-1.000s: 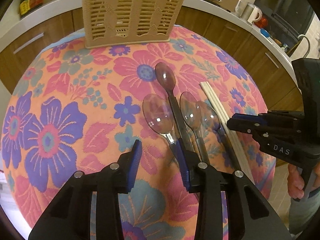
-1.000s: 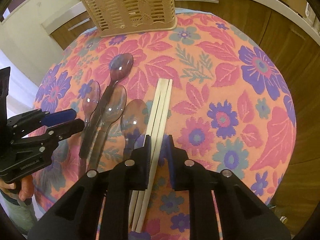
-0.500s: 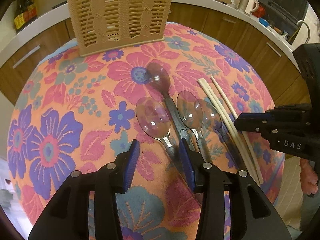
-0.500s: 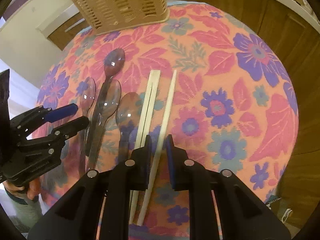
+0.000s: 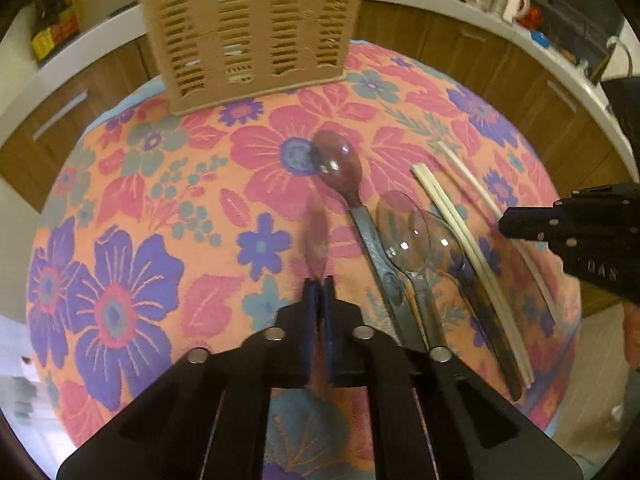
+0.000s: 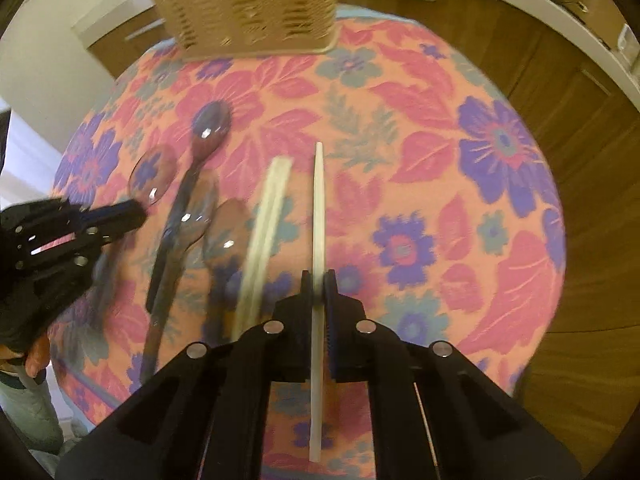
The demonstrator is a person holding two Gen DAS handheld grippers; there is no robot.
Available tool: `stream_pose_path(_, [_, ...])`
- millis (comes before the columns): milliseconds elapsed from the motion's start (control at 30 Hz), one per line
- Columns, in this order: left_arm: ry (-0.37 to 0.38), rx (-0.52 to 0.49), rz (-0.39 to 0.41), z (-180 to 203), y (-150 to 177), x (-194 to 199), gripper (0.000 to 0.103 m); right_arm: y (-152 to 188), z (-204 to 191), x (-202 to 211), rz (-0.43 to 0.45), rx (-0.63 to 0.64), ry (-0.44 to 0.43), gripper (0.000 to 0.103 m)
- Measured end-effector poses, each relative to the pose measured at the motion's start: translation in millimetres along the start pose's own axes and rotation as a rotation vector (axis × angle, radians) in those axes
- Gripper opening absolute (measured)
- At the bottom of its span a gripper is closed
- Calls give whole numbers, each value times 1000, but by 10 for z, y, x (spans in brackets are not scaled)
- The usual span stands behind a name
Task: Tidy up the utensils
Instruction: 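Close the right tool on a wooden chopstick while the left tool grasps a clear spoon, then lift the chopstick and spoon upright and carry them above the basket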
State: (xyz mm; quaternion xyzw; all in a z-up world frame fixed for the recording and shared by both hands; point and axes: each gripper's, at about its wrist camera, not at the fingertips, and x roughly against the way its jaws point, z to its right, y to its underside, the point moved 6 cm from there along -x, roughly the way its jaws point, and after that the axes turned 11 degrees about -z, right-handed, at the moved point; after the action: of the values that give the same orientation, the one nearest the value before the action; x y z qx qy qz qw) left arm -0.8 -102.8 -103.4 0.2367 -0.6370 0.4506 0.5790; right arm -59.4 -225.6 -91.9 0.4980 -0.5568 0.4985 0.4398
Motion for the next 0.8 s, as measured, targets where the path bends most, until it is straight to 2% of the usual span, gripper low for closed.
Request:
stream_pose_path(167, [-29,80,16,-346,20,83,1,-65,192,-9,-10,-29,15,4])
stream_pose_path(333, [-22,110,4,-576,53,108,2,-117,240,-137,-72,-48,-31,5])
stream_pose_path(400, [-18,98,-7,-584,54,106,9,-139,252,-139,-95,-47,-45,6])
stream_pose_path(467, [-14,74,-16,-573,59,113,27,-185,270,-149,-116,-50,-66,9])
stream_pose_path(500, [-7,62,-17,-564,62,120,29,-209,275,-154,-129,-49,-72,9])
stream_pose_path(700, [-42,34,-41,-513,-58,47,27,-302,210,-172,-176,-7,-41,11])
stream_pose_path(733, [-71,27,-39,-504,-92,31,16,-316,198,-172,-175,1,-35,11])
stream_pose_path(767, [-98,23,-34,-502,-114,24,10,-339,169,-184,-174,10,-27,9])
stream_pose_path(800, [-109,19,-24,-491,-134,21,10,-386,116,-199,-166,27,-11,4])
